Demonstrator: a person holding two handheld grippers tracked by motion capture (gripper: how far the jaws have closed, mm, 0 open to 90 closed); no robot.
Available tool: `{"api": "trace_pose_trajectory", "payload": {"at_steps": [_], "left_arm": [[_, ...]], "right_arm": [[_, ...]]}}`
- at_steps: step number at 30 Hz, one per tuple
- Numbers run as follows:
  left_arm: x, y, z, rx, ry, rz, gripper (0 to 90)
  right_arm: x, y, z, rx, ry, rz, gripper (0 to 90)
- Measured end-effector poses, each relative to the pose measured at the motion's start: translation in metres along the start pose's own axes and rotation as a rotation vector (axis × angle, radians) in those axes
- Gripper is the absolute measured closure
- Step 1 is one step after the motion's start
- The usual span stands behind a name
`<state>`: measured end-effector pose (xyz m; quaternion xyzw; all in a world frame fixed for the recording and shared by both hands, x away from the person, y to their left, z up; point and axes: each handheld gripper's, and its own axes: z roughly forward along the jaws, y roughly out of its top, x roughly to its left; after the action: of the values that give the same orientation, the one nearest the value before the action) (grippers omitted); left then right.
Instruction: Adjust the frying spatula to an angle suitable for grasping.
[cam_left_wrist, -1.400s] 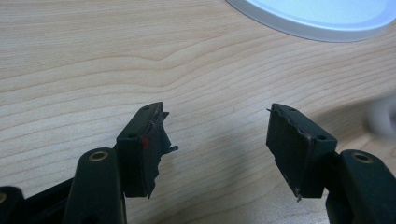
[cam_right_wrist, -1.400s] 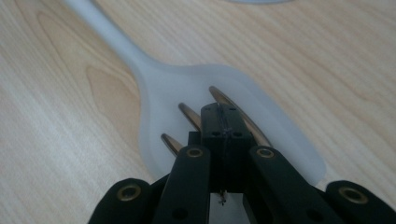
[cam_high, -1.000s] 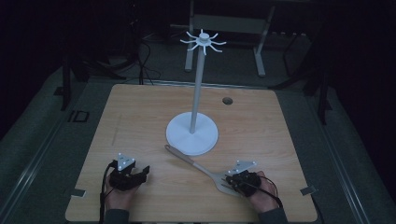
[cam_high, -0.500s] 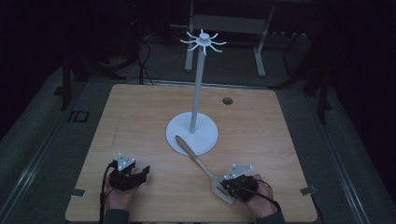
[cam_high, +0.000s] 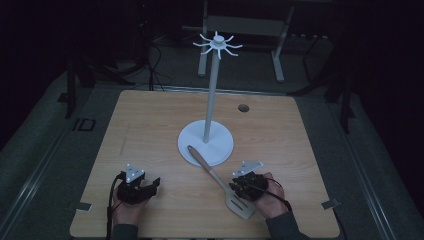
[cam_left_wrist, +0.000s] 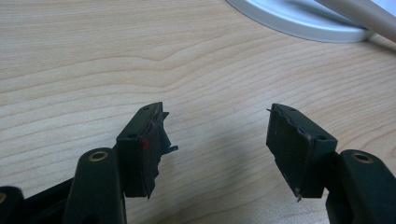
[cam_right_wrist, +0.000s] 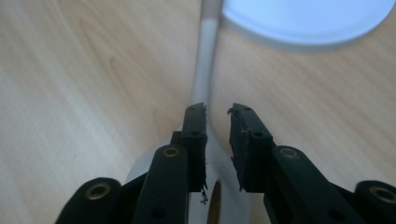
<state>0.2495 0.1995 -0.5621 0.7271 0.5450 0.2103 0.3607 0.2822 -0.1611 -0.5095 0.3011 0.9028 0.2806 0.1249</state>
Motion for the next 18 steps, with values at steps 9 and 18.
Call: {"api": "trace_pose_trajectory", "payload": {"at_steps": [9,18], "left_arm": [[0.000,0.000,0.001,0.002,-0.001,0.001,37.5],[0.000,0.000,0.000,0.001,-0.003,-0.001,37.5]], "right_arm": [[-0.003,0.030,0.019,0.023,0.009,-0.009,72.2],[0.002,0.052,0.061,0.086,0.029,0.004,69.1]]}}
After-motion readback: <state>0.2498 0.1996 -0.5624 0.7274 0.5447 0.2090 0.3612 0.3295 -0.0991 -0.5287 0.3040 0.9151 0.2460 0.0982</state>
